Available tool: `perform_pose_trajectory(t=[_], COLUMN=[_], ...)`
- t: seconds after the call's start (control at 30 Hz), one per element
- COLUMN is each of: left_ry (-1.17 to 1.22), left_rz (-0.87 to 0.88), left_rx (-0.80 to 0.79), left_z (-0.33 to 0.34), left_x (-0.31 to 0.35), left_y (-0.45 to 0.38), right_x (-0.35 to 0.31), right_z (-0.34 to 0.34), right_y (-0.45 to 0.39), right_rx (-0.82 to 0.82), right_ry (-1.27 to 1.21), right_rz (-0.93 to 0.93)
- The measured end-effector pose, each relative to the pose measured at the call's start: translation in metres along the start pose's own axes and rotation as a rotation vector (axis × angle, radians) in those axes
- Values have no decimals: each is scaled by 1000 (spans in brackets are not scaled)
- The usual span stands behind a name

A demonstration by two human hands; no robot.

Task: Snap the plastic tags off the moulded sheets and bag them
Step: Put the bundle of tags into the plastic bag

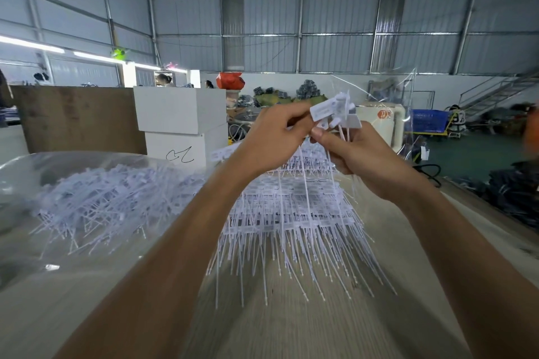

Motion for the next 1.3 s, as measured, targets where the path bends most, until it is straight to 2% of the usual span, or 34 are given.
perform_pose_trajectory(t=[0.23,0.47,0.57,0.8,1.1,1.2,1.3], left_ry=[3,138,155,126,235,338,303], left_rz=[-72,-55,-76,-133,-250,-289,-260], left_rx=[1,55,34,-19,-62,-53,17], left_z=[2,-6,-11,-12,-11,-13,-16], left_x=[-6,0,2,-4,-15,-11,-8], left_y=[3,-1,-1,-2,-1,0,-3], right_x=[3,2,-3,-22,-23,-21,-17], right_z=[-9,-14,-15,-10,-10,-9,-7], right_y=[-3,-4,-2,1,-6,-5,-7], right_rx=[89,50,46,12,-24,12,61], right_ry=[-208,-304,-170,332,855,847,780], right_rz=[43,53,21,-167,-397,-432,-375])
Point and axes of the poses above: each hand's wrist, its own y-axis away from the middle knuckle, its own z-axis out of the palm, x = y × z, the point moved 2 cm from there along -y, towards the middle knuckle, and after that the axes turned 14 degrees about -y, right-handed, at the moved point
